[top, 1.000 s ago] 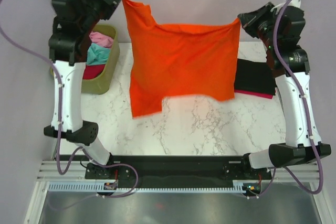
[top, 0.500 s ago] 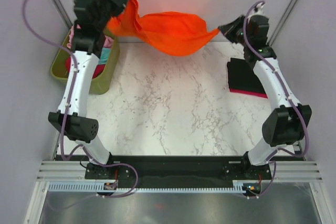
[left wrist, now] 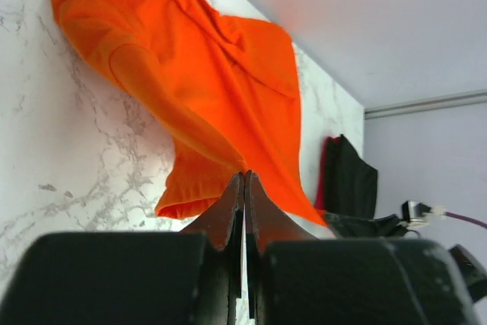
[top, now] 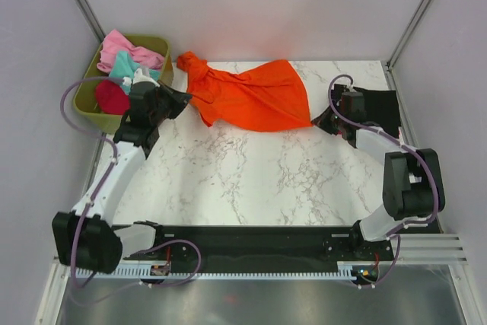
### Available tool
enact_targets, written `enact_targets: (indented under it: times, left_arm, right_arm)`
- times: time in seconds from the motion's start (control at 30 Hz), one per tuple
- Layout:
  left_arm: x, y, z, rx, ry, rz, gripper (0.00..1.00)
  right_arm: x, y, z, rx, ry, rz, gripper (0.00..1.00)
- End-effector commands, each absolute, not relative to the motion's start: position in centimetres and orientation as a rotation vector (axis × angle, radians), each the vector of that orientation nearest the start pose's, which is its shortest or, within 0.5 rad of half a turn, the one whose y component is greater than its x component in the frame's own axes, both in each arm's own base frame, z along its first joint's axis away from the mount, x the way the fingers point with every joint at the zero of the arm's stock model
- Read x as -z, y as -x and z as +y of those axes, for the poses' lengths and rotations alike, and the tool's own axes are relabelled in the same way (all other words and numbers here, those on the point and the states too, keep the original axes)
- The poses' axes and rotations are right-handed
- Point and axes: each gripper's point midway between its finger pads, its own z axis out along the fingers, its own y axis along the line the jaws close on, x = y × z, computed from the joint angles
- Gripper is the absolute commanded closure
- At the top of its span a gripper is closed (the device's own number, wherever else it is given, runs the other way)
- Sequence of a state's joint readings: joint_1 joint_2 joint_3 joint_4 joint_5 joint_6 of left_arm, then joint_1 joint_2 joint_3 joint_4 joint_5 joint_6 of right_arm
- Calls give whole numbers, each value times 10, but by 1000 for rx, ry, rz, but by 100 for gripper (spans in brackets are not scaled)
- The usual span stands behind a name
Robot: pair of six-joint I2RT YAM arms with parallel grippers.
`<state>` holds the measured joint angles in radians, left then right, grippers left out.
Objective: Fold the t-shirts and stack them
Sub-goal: Flatten the tshirt out
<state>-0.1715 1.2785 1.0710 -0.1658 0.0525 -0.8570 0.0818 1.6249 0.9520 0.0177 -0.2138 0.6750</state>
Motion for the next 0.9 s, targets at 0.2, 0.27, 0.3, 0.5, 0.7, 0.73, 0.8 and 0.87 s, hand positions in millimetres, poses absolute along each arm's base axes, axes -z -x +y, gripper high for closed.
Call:
enact_targets:
  times: [0.2, 0.27, 0.3, 0.5, 0.7, 0.73, 0.8, 0.87]
  left_arm:
    - [-236, -337, -95, 754, 728, 1825, 98]
    - [-228, -325, -87, 712, 735, 1826, 98]
    - [-232, -315, -82, 699, 734, 1809, 98]
    - [-238, -275, -58, 611, 736, 1742, 98]
    - [-248, -257, -60, 651, 695, 1704, 98]
    - [-252, -258, -62, 662, 691, 1708, 98]
    - [-263, -263, -67, 682, 685, 1726, 98]
    - [-275, -265, -69, 684, 691, 1743, 98]
  right_arm:
    - [-138, -373, 56, -449, -530, 2021, 100]
    - [-130, -359, 46, -382, -569, 2041, 100]
    - [-138, -355, 43, -375, -568, 2014, 100]
    - [-140, -320, 6, -205, -708, 1955, 100]
    - [-147, -308, 15, -282, -677, 1914, 100]
    - [-153, -309, 19, -307, -658, 1919, 100]
    - [-180, -314, 22, -333, -639, 1880, 100]
    - [-201, -312, 23, -346, -622, 1872, 100]
